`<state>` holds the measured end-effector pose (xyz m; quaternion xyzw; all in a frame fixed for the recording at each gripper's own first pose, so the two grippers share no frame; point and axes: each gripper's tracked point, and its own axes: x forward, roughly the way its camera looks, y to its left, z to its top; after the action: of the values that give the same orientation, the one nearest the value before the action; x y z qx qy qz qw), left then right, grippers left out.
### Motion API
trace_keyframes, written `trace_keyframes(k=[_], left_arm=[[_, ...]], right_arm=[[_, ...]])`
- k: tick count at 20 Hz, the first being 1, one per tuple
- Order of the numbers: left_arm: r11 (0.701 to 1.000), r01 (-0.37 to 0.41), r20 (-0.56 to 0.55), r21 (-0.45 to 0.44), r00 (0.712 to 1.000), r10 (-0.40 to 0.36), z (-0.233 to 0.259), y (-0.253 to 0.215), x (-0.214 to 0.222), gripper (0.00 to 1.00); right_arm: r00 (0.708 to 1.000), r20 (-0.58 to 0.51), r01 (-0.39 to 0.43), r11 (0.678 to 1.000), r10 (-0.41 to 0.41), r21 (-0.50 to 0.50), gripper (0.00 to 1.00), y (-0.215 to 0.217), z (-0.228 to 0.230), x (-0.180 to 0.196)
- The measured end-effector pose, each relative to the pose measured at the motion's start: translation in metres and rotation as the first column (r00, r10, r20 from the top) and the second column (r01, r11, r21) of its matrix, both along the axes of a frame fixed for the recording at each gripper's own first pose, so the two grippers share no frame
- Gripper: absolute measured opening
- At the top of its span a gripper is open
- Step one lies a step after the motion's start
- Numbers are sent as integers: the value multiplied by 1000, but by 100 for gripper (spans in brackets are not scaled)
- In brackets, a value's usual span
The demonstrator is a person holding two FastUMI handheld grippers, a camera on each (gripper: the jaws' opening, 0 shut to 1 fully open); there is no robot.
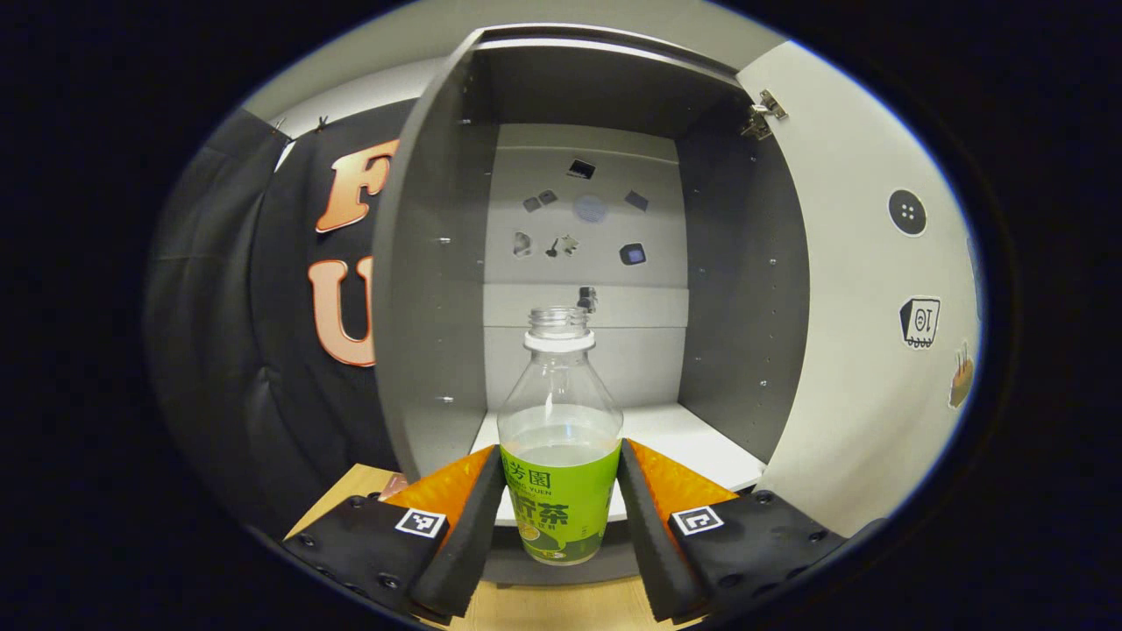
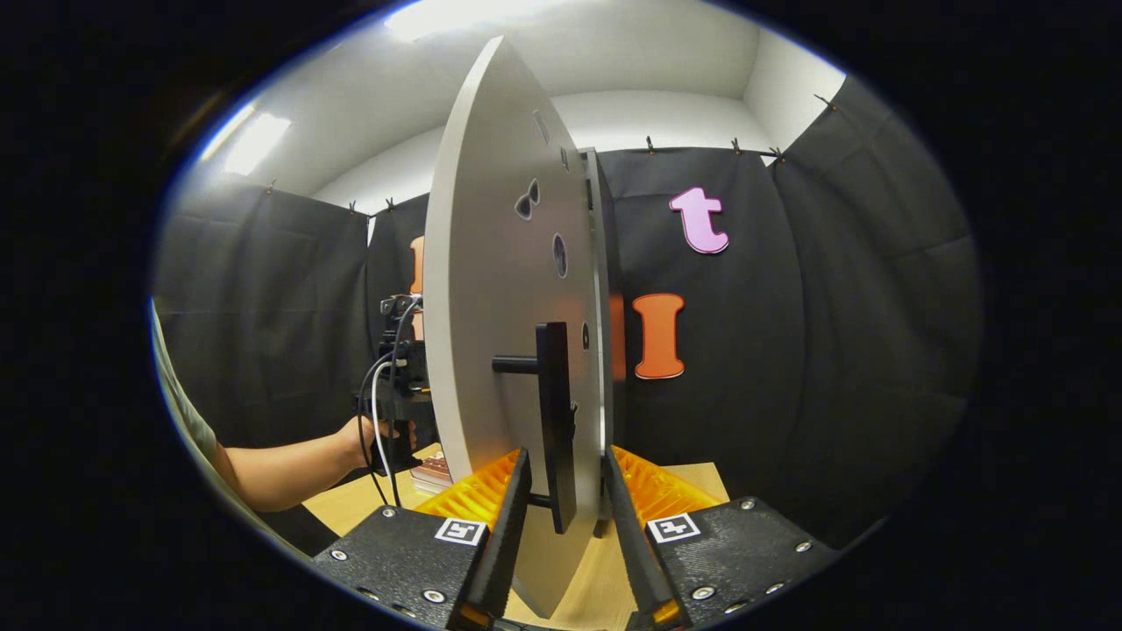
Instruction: Open the cabinet door with the right hand, grasp the bottle in the cabinet with the left hand and place it on the coaster, then close the cabinet door with the right hand.
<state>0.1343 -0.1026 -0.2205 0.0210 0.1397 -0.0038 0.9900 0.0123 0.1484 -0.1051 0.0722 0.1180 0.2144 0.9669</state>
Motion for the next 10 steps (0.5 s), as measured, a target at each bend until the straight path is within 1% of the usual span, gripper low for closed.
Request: trace_keyframes(k=[1, 2, 3, 4, 5, 6, 7, 8, 10], left_arm=[[1000, -19, 1, 4, 1000, 19, 0, 9, -11, 79], [999, -39, 3, 13, 999, 39, -1, 16, -22, 81], [998, -60, 6, 24, 998, 60, -2, 24, -33, 81], [996, -81, 7, 37, 997, 81, -3, 32, -44, 79], [994, -100, 7, 48, 995, 100, -7, 39, -56, 79], [991, -119, 3, 60, 993, 119, -11, 46, -68, 81], [988, -138, -6, 63, 990, 139, -17, 52, -81, 77], [986, -149, -14, 72, 988, 151, -22, 57, -92, 77], [980, -182, -23, 77, 983, 184, -30, 72, -113, 81]], right_arm=[[1000, 2, -16, 1000, 16, 7, 48, 1, 0, 1], [999, 5, -32, 999, 32, 12, 53, 2, 0, 1], [999, 10, -47, 999, 47, 16, 53, 2, 0, 2], [998, 16, -61, 998, 61, 22, 53, 2, 1, 2], [997, 19, -70, 997, 69, 30, 58, 3, 1, 3], [997, 18, -78, 996, 77, 36, 54, 3, 0, 4], [996, 17, -84, 996, 83, 41, 55, 3, -1, 5], [996, 15, -88, 995, 88, 44, 55, 3, -2, 5], [996, 9, -88, 995, 88, 45, 55, 2, -2, 6]])
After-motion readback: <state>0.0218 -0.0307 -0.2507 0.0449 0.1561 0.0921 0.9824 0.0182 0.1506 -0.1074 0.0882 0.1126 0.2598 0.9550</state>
